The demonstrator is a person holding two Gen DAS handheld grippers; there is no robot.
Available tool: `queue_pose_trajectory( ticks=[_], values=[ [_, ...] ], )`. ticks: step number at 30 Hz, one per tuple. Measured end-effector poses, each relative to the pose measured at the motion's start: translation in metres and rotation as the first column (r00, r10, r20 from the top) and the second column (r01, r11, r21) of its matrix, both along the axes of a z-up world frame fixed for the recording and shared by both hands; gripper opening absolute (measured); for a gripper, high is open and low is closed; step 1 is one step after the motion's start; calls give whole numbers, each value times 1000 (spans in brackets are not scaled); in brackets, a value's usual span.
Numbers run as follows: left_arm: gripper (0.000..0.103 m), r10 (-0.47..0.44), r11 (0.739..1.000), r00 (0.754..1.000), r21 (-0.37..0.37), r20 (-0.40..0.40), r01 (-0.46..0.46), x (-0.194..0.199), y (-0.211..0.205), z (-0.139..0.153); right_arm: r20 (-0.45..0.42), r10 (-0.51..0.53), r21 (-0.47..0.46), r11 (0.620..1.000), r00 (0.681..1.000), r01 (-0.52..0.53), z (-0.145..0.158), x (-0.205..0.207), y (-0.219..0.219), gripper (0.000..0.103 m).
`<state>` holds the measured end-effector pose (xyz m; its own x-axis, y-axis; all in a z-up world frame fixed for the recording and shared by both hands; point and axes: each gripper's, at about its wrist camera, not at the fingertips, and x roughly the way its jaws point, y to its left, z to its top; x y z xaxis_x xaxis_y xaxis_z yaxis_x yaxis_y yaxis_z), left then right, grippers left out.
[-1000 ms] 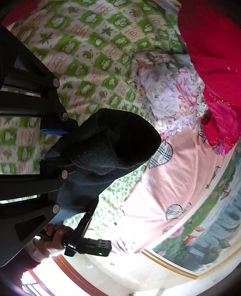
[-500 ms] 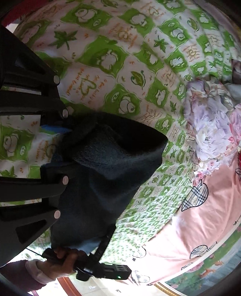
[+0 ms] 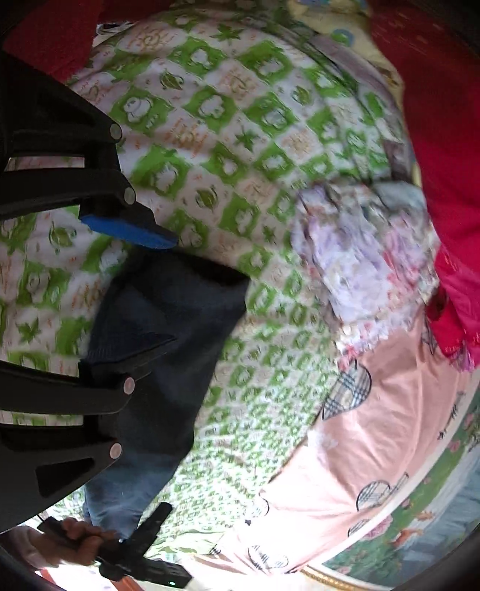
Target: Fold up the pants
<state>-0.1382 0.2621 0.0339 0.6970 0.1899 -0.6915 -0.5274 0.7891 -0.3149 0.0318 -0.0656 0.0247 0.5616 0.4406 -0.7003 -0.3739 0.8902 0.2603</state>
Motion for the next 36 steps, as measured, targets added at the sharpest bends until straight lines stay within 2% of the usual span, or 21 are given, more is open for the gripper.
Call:
queue_pose_trajectory(
  ticks=[3,6,8,11,15,21,26,28,29,33,36],
  values=[
    [56,-58,998,998,19,21,58,9,-18,11,-3,-58,-4,998,998,58,1,-16,-29,36],
    [57,-159,987,987,39,9,158,28,-45,14,2,-122,-7,992,992,122,2,-34,-59,36],
    [58,-248,967,969,47,-13,249,45,-69,12,18,-172,-22,985,985,172,1,-47,-78,36],
    [58,-379,923,924,55,-49,381,72,-110,7,33,-242,-46,969,970,244,1,-63,-105,37],
    [60,-537,833,838,96,-95,544,103,-172,1,33,-321,-49,945,947,322,3,-78,-139,37],
    [60,-718,666,680,135,-150,734,133,-257,-8,30,-453,-26,891,891,454,6,-97,-187,37],
    [61,-787,560,586,172,-195,810,152,-306,-12,25,-516,-7,856,856,517,7,-107,-214,37],
    [61,-815,511,540,179,-211,841,158,-325,-13,17,-534,9,846,846,533,7,-107,-223,37],
    [62,-829,483,514,181,-221,857,162,-336,-14,15,-538,13,843,843,538,7,-106,-226,37],
    [63,-859,400,438,187,-266,898,173,-366,-23,2,-547,43,836,837,547,6,-102,-235,37],
    [62,-865,357,401,189,-301,915,179,-380,-32,-4,-551,64,833,835,550,5,-98,-240,37]
  ],
)
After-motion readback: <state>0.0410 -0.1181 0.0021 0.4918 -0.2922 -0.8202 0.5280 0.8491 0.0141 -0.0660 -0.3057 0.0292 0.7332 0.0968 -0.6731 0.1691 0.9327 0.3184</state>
